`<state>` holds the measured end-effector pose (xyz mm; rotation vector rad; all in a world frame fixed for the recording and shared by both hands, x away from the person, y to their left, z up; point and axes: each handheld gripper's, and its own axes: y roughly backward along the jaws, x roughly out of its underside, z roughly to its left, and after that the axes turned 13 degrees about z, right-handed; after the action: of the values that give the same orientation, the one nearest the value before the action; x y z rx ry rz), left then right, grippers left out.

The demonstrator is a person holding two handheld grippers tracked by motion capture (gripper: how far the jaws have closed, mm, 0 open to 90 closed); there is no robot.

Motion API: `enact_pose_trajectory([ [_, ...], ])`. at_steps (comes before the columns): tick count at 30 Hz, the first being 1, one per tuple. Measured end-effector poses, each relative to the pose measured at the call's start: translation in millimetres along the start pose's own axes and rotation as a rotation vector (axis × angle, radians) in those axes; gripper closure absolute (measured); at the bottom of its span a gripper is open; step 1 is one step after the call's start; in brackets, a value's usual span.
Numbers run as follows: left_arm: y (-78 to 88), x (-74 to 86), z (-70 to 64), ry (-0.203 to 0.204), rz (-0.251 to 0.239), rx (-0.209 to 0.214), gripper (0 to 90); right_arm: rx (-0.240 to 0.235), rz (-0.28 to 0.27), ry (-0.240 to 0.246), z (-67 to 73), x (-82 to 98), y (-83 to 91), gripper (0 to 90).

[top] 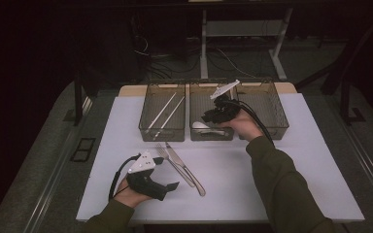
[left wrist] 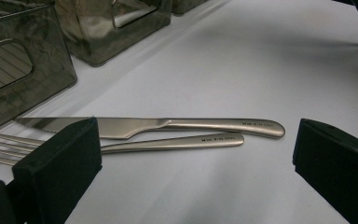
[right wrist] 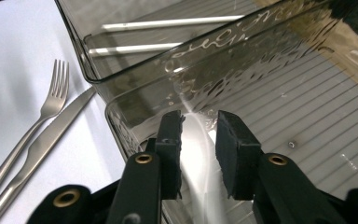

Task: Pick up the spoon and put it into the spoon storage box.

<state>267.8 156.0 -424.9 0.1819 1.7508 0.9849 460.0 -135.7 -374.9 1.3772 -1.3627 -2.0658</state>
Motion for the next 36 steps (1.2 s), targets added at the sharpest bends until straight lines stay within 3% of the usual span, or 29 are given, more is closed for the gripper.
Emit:
enact_pose_trajectory([
  [7,-0.6,-0.1,0.0,0.000,-0.002,-0.003,0.2,-0.024,-0.053,-0.008,3.1,4.1,10.6,61.1],
  [19,-0.5,0.0,0.0,0.001,0.000,-0.005,0.2,-0.061,-0.141,-0.062,10.7,23.1,36.3,40.3],
  [36,0.1,0.0,-0.4,0.004,0.000,-0.006,0.2,-0.065,-0.200,-0.071,28.2,75.1,60.3,31.7],
])
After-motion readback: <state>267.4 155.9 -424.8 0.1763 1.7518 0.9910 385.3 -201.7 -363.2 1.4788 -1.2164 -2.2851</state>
